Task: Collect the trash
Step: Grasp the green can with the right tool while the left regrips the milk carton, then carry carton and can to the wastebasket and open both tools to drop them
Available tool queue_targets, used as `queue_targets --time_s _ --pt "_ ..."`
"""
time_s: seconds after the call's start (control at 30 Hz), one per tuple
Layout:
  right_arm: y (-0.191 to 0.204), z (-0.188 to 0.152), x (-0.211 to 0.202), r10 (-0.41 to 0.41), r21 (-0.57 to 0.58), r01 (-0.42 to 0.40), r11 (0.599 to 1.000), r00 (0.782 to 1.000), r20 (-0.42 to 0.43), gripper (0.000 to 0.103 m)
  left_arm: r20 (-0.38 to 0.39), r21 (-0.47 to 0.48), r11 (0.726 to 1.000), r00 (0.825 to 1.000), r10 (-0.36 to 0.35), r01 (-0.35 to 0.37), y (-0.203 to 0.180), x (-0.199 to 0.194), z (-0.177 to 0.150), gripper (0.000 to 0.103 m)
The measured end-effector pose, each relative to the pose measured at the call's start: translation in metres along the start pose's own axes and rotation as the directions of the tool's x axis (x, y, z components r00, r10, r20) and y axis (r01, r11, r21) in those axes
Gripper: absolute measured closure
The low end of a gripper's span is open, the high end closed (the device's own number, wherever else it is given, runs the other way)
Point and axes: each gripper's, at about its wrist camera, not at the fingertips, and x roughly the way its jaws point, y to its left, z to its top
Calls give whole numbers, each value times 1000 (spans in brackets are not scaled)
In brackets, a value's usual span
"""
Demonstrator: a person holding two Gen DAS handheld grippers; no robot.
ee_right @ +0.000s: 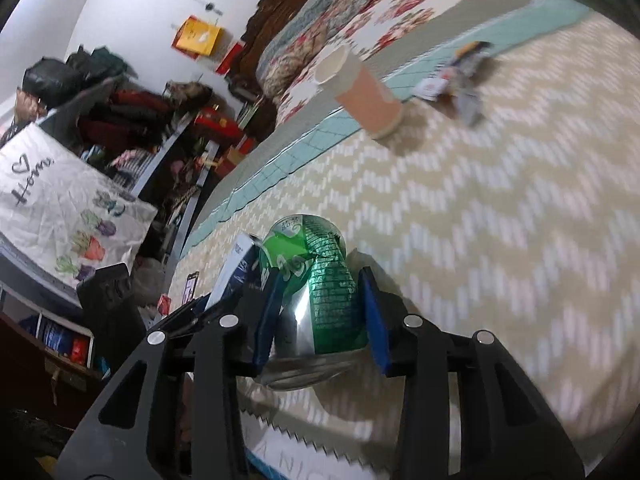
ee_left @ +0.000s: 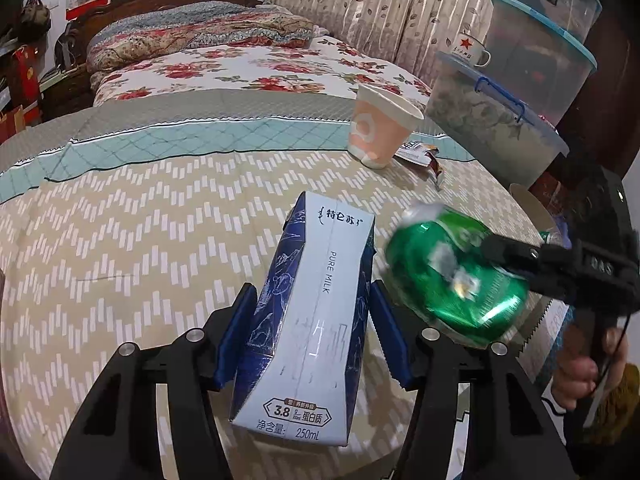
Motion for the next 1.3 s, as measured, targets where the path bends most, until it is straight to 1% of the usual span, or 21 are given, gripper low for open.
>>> queue_targets --time_s 0.03,0.13,0.23,0.27,0.3,0.33,0.43,0.57,0.6,0.63,0.67,0.7,0.73,0.77,0.8,0.83,0.9,1.0,1.13,1.23,1.3 --pt "1 -6 -4 -15 8 15 1000 1000 13 62 0 0 1000 1000 -1 1 0 -1 -1 48" --pt "-4 -18 -18 -27 49 25 998 999 38 63 -2 -1 1000 1000 -5 5 -1 -2 -2 48" --pt "-8 -24 -25 -38 49 36 998 998 47 63 -7 -6 1000 1000 -4 4 -1 -2 -3 47" --pt "-11 -26 -28 -37 45 35 998 998 43 63 -13 -19 1000 1000 -2 1 0 -1 -2 43" --pt "-8 -28 -29 -39 37 37 999 999 37 63 -22 -30 1000 1000 8 -9 2 0 -2 34" --pt "-9 -27 -29 -41 33 40 999 999 33 61 -25 -37 999 1000 13 -14 4 1 -2 31" --pt "-2 -26 -29 -61 3 61 998 998 13 60 -25 -56 998 1000 17 -18 10 0 -3 29" --pt "9 -23 -21 -82 -34 82 996 997 -6 58 -17 -47 999 1000 20 -20 10 -3 -5 31" --pt "12 -22 -18 -98 -49 97 994 995 -15 56 -19 -38 999 1000 15 -16 8 -3 -5 34" --pt "17 -21 -13 -111 -65 109 992 994 -23 53 -23 -33 999 1000 7 -8 7 -2 -6 37" --pt "21 -19 -10 -115 -78 113 991 993 -30 50 -27 -27 1000 1000 -1 0 5 -2 -6 43" --pt "24 -17 -7 -115 -95 111 989 993 -39 50 -29 -21 1000 1000 -7 6 4 -1 -6 47" --pt "25 -15 -5 -115 -103 110 989 993 -42 50 -27 -16 1000 1000 -1 0 1 0 -6 47" --pt "27 -14 -2 -113 -117 107 987 992 -46 54 -25 -8 1000 1000 5 -5 0 0 -6 47" --pt "28 -14 1 -112 -125 105 987 992 -49 62 -25 -6 1000 1000 6 -7 -1 0 -6 48" --pt "29 -13 3 -101 -127 93 987 994 -52 62 -27 -10 1000 1000 3 -4 -1 0 -6 48" --pt "27 -14 4 -92 -117 85 989 995 -48 62 -30 -33 999 999 -21 20 1 -2 -4 48" --pt "18 -15 -2 -39 -57 38 998 999 -25 64 -15 -41 998 999 -43 42 -1 -8 0 48" --pt "-5 -12 -29 19 47 -21 999 999 48 67 -8 -35 994 995 -104 103 -16 -14 10 48" --pt "-19 -12 -46 18 79 -25 997 996 92 69 -25 -12 988 988 -153 153 -37 -10 19 48" --pt "-31 -13 -59 5 104 -18 994 992 128 70 -50 2 980 979 -197 197 -54 -2 26 48"
